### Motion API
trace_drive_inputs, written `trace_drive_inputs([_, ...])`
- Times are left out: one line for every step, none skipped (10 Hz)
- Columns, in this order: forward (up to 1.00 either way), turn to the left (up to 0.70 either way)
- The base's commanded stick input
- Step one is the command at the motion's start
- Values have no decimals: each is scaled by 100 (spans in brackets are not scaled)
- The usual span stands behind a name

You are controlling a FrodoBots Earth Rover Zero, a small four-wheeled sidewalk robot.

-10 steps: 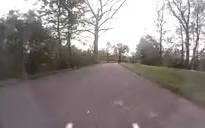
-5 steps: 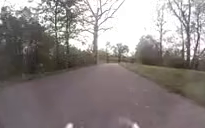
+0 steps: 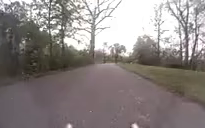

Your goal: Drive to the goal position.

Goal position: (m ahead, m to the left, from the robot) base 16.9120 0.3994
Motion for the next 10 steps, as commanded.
trace_drive_inputs([100,0])
trace_drive_inputs([100,0])
trace_drive_inputs([100,0])
trace_drive_inputs([100,0])
trace_drive_inputs([100,0])
trace_drive_inputs([100,-2])
trace_drive_inputs([100,-26])
trace_drive_inputs([100,-39])
trace_drive_inputs([100,-23])
trace_drive_inputs([100,0])
